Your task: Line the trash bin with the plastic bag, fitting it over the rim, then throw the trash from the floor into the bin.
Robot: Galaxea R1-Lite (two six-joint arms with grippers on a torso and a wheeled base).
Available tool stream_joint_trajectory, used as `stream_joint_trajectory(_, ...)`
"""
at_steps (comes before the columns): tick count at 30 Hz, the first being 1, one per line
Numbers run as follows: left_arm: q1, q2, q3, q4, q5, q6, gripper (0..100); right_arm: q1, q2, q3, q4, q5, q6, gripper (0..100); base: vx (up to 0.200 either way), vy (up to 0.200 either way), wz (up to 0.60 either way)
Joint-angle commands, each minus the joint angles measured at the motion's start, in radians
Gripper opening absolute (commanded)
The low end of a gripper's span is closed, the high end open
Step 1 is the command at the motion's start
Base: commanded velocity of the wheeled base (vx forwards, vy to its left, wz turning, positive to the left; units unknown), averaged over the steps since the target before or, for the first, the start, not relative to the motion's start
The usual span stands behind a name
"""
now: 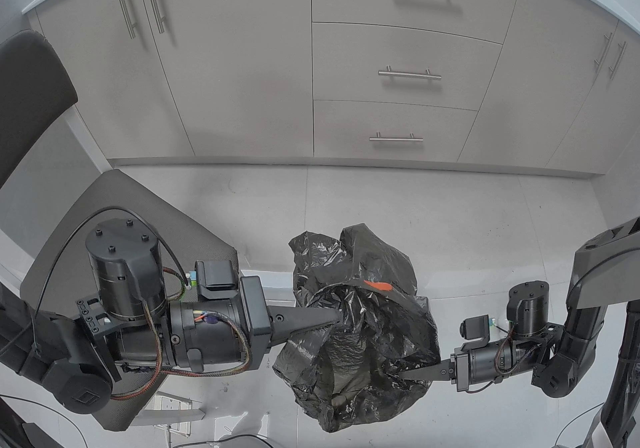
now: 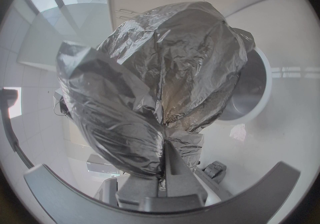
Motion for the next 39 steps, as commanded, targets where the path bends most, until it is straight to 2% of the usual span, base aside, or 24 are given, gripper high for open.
stream_joint_trajectory(1,0.003,0.011,0.007,0.005,-0.003,0.0,0,-0.023,-0.004,0.037,0.009,0.016,0.01,0,0.0,0.0,0.0)
stream_joint_trajectory(6,-0.003,-0.002,0.039,0.005,-0.003,-0.002,0,0.059,-0.042,0.118,0.005,0.021,-0.004,0,0.0,0.0,0.0)
stream_joint_trajectory(15,-0.052,-0.015,0.08,0.006,-0.005,-0.006,0,0.135,-0.114,0.175,0.009,0.021,0.004,0,0.0,0.0,0.0)
stream_joint_trajectory(23,-0.107,-0.015,0.076,0.006,-0.005,-0.006,0,0.145,-0.126,0.124,0.009,0.019,0.008,0,0.0,0.0,0.0)
stream_joint_trajectory(28,-0.102,-0.005,0.073,0.005,-0.005,-0.006,0,0.145,-0.12,0.037,0.009,0.019,0.074,0,0.0,0.0,0.0)
stream_joint_trajectory(30,-0.093,0.014,0.068,0.003,-0.005,-0.006,0,0.141,-0.102,-0.005,0.01,0.019,0.102,0,0.0,0.0,0.0)
stream_joint_trajectory(34,-0.067,0.047,0.053,-0.001,-0.005,-0.005,0,0.134,-0.069,-0.041,0.01,0.019,0.102,0,0.0,0.0,0.0)
stream_joint_trajectory(37,-0.001,0.115,0.007,-0.004,-0.008,-0.005,0,0.115,-0.036,-0.089,0.01,0.018,0.103,0,0.0,0.0,0.0)
stream_joint_trajectory(39,0.043,0.14,-0.013,-0.004,-0.04,-0.005,0,0.102,-0.033,-0.112,0.01,0.018,0.105,0,0.0,0.0,0.0)
